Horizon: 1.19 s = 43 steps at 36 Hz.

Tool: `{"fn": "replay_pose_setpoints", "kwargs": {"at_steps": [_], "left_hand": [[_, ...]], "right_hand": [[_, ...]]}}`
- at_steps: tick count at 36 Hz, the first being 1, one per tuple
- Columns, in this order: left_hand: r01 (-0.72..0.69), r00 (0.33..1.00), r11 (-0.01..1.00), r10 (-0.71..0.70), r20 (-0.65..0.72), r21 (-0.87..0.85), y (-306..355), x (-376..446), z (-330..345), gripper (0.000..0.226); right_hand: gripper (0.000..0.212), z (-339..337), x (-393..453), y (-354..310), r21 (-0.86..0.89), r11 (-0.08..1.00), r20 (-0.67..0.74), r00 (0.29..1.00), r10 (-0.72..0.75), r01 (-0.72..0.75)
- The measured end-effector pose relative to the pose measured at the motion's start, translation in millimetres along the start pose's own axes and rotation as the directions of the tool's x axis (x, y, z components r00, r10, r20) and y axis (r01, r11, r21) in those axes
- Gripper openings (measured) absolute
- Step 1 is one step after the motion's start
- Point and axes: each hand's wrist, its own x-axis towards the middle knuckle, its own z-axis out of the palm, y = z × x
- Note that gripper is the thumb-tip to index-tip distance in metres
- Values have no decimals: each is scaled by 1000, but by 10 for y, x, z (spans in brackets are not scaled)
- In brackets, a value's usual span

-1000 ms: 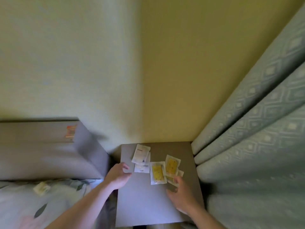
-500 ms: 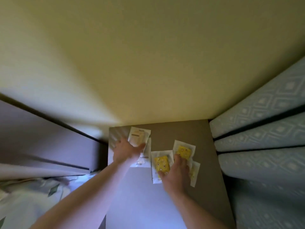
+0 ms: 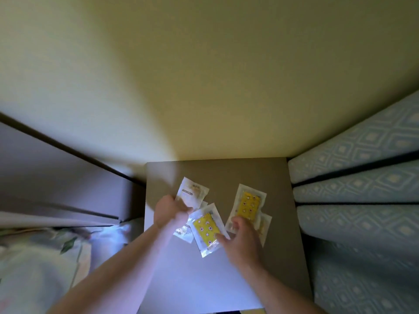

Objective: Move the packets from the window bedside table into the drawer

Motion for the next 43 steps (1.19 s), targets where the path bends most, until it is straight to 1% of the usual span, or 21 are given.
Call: {"fn": "replay_pose_setpoints", "kwargs": {"at_steps": [3, 5, 7, 9, 10, 12, 14, 16, 18, 20, 23, 25, 27, 28, 30, 32, 33, 35, 39, 41, 43], "left_hand": [[-8, 1000, 1000, 8, 4, -5, -77, -58, -16, 33], [-37, 999, 999, 37, -7, 6, -132, -78, -27, 32], [-69, 998, 997, 69, 1, -24, -171, -111, -47, 34], [-79, 997, 994, 79, 3, -80, -202, -153, -81, 37], [-76, 997, 991, 77, 9, -109, -233, -151, -92, 37], [-65, 997, 984, 70, 24, -164, -275, -167, -125, 35], [-53, 998, 982, 57, 20, -182, -319, -210, -174, 33], [-79, 996, 975, 83, 9, -207, -337, -271, -219, 30], [-109, 993, 968, 116, 18, -227, -348, -340, -253, 24], [-120, 990, 961, 133, 39, -248, -371, -388, -272, 15], [-125, 988, 955, 146, 57, -270, -428, -448, -293, 14], [-120, 988, 957, 141, 61, -263, -463, -476, -297, 16], [-107, 990, 964, 127, 68, -245, -495, -504, -303, 21], [-100, 991, 967, 119, 68, -235, -508, -517, -307, 26], [-91, 993, 971, 107, 59, -220, -524, -546, -321, 36], [-77, 994, 969, 94, 61, -235, -523, -589, -328, 38], [-69, 994, 967, 87, 62, -244, -521, -621, -330, 37], [-68, 996, 969, 81, 45, -239, -518, -698, -341, 34], [-76, 995, 967, 90, 44, -245, -549, -843, -369, 24], [-75, 994, 962, 94, 57, -264, -588, -904, -377, 20], [-69, 995, 959, 87, 57, -275, -633, -962, -383, 17]], "right_hand": [[59, 232, -98, -73, -92, 995, 52, 998, -26, 31], [62, 396, -136, -109, -85, 996, 41, 999, 6, -2], [50, 499, -144, -117, -77, 996, 57, 997, 49, -44], [34, 468, -168, -132, -164, 986, 127, 991, 54, -32], [27, 420, -177, -118, -160, 987, 134, 990, 41, -20], [17, 280, -171, -68, -40, 999, 71, 997, -10, 13], [11, 112, -151, -23, 93, 995, -38, 999, -31, 34], [9, -58, -62, 44, 239, 971, -103, 994, 32, -6], [10, -213, 69, 104, 280, 957, -146, 983, 116, -71], [11, -306, 226, 208, 230, 962, -152, 971, 182, -145], [24, -371, 378, 330, 155, 954, -121, 953, 277, -257], [33, -424, 393, 324, 104, 961, -143, 952, 269, -255], [38, -486, 392, 261, 75, 968, -132, 960, 248, -240], [46, -509, 404, 246, 51, 971, -124, 963, 238, -234], [65, -566, 426, 214, 68, 968, -84, 965, 247, -242], [72, -580, 449, 174, 160, 947, -9, 959, 283, -278], [72, -588, 448, 143, 198, 935, 29, 955, 295, -295], [66, -560, 458, 108, 193, 935, 66, 954, 291, -299], [40, -444, 419, 50, 128, 956, 67, 964, 258, -265], [34, -412, 401, 57, 55, 971, 32, 972, 232, -234], [35, -419, 374, 77, -47, 975, 2, 976, 217, -217]]}}
